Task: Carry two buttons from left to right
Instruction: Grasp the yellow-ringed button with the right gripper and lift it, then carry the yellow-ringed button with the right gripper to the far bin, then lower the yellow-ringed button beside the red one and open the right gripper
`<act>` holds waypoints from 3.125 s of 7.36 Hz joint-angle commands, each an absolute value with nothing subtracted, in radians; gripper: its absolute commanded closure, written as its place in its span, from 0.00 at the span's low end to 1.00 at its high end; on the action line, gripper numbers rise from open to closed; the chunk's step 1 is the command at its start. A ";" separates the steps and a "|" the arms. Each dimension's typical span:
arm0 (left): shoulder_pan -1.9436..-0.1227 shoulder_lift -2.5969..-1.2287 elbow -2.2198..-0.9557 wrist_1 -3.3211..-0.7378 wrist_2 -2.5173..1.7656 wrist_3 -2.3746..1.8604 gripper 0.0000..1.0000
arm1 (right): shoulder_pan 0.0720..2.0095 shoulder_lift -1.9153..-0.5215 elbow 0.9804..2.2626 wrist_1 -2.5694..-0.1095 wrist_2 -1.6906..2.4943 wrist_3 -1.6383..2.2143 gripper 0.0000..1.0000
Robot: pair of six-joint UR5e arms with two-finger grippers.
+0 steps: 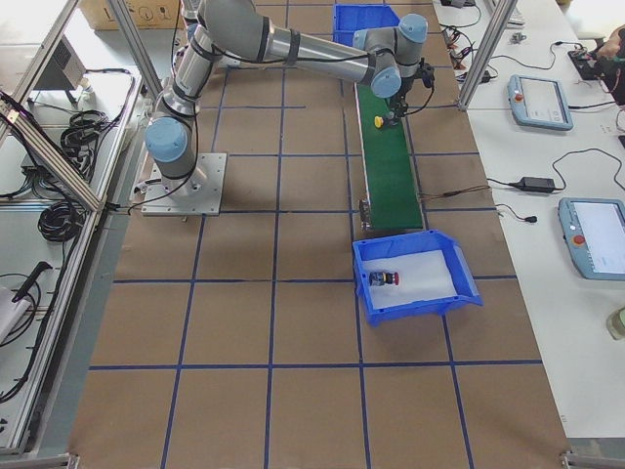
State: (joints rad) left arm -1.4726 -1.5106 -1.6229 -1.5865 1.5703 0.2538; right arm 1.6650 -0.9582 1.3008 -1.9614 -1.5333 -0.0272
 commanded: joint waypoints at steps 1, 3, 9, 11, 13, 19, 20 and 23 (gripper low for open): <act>-1.473 -1.511 -1.623 -1.586 1.571 0.256 0.00 | 1.661 -0.943 1.301 -1.962 -1.536 -0.049 0.31; -1.473 -1.519 -1.621 -1.586 1.571 0.259 0.00 | 1.655 -0.930 1.298 -1.963 -1.536 -0.084 0.45; -1.471 -1.520 -1.620 -1.591 1.580 0.265 0.00 | 1.490 -0.978 1.149 -1.696 -1.549 -0.196 0.93; -1.471 -1.511 -1.620 -1.592 1.580 0.265 0.00 | 1.354 -1.031 1.135 -1.623 -1.551 -0.286 0.93; -1.471 -1.517 -1.621 -1.592 1.580 0.265 0.00 | 1.222 -1.052 1.131 -1.583 -1.554 -0.424 0.92; -1.471 -1.497 -1.621 -1.591 1.583 0.265 0.00 | 0.971 -0.939 0.883 -1.494 -1.637 -0.709 0.92; -1.471 -1.497 -1.620 -1.589 1.585 0.265 0.00 | 0.971 -0.860 0.797 -1.490 -1.635 -0.710 0.92; -1.471 -1.499 -1.621 -1.594 1.586 0.265 0.00 | 0.969 -0.715 0.689 -1.500 -1.623 -0.712 0.92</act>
